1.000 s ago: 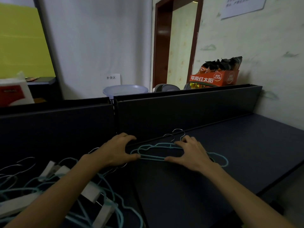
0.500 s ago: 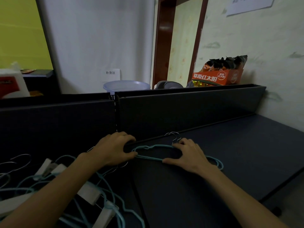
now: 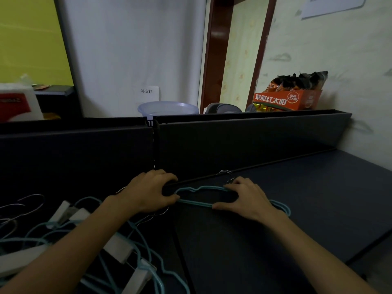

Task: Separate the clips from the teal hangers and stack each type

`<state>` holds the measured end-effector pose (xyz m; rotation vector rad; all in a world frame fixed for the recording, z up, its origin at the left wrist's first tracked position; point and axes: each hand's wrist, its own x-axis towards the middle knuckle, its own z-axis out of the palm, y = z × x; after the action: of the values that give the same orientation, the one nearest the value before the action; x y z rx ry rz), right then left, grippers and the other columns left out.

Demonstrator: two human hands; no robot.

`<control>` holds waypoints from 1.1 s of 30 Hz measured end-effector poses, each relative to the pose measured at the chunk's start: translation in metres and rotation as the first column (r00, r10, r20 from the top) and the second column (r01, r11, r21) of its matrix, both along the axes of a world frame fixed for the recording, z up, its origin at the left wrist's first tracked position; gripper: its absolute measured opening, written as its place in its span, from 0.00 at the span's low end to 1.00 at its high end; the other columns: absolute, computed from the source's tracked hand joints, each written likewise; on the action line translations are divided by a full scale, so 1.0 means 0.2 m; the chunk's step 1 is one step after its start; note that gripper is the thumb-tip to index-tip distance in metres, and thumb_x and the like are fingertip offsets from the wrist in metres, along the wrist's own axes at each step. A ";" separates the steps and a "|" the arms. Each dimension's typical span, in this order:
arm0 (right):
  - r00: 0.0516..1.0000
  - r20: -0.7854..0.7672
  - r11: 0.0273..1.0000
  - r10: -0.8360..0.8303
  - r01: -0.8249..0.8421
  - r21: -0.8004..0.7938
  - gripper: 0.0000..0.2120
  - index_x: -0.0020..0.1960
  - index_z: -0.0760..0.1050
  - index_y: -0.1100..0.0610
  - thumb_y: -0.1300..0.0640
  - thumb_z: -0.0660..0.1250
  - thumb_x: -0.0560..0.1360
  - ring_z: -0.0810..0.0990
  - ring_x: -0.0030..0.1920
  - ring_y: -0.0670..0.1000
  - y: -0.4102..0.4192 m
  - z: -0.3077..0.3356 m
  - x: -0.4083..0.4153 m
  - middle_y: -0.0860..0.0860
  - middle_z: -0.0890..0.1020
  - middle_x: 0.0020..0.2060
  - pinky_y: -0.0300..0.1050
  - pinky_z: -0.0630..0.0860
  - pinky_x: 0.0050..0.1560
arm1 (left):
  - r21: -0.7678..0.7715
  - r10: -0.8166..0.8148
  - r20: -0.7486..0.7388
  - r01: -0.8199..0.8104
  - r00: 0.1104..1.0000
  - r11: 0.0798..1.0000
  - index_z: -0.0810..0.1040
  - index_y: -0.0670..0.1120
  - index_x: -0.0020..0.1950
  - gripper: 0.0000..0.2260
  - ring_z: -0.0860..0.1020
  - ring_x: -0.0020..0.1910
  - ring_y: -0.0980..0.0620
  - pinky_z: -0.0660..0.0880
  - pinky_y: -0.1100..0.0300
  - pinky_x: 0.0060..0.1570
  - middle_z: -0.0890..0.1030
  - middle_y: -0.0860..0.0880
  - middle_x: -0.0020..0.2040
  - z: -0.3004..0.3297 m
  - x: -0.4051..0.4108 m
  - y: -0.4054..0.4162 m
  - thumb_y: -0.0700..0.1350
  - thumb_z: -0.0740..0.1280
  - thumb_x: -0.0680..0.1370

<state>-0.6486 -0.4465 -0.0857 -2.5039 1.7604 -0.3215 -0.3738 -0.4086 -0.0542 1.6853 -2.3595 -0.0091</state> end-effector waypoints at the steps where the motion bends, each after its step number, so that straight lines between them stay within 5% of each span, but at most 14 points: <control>1: 1.000 0.017 1.000 0.000 0.000 0.009 0.48 0.69 0.69 0.49 0.21 0.57 0.58 0.68 0.61 0.49 0.00 0.00 0.00 0.46 0.70 0.59 0.47 0.67 0.62 | 0.004 0.000 0.001 0.000 1.000 1.000 0.67 0.55 0.69 0.26 0.72 0.60 0.53 0.72 0.56 0.56 0.72 0.53 0.64 0.00 0.00 0.00 0.63 0.63 0.74; 16: 0.999 -0.049 1.000 0.014 -0.014 -0.002 0.49 0.72 0.63 0.49 0.20 0.53 0.60 0.66 0.65 0.51 0.05 0.02 0.03 0.50 0.67 0.65 0.49 0.65 0.65 | -0.088 0.043 0.086 -0.036 0.995 0.995 0.67 0.54 0.69 0.25 0.72 0.60 0.53 0.69 0.58 0.57 0.72 0.53 0.64 -0.02 -0.03 0.02 0.63 0.60 0.75; 24: 0.996 -0.021 0.962 0.083 -0.086 -0.260 0.35 0.71 0.64 0.51 0.31 0.55 0.72 0.69 0.61 0.50 0.13 0.11 -0.12 0.49 0.72 0.61 0.46 0.68 0.60 | -0.080 0.088 0.077 -0.082 0.993 0.993 0.67 0.54 0.69 0.25 0.70 0.62 0.53 0.66 0.56 0.61 0.72 0.53 0.65 0.00 -0.15 0.17 0.63 0.60 0.75; 33: 0.980 -0.027 0.931 0.198 -0.196 -0.306 0.32 0.73 0.61 0.50 0.33 0.52 0.75 0.67 0.63 0.49 0.28 0.19 -0.35 0.48 0.69 0.64 0.46 0.66 0.62 | -0.130 0.286 0.035 -0.280 0.958 0.951 0.66 0.55 0.70 0.25 0.68 0.65 0.52 0.64 0.55 0.63 0.69 0.54 0.67 0.00 -0.44 0.52 0.64 0.57 0.76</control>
<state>-0.7177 -0.3900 -0.0472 -2.8590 1.5403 -0.6316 -0.4621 -0.3038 -0.0540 1.9656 -2.0825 0.2301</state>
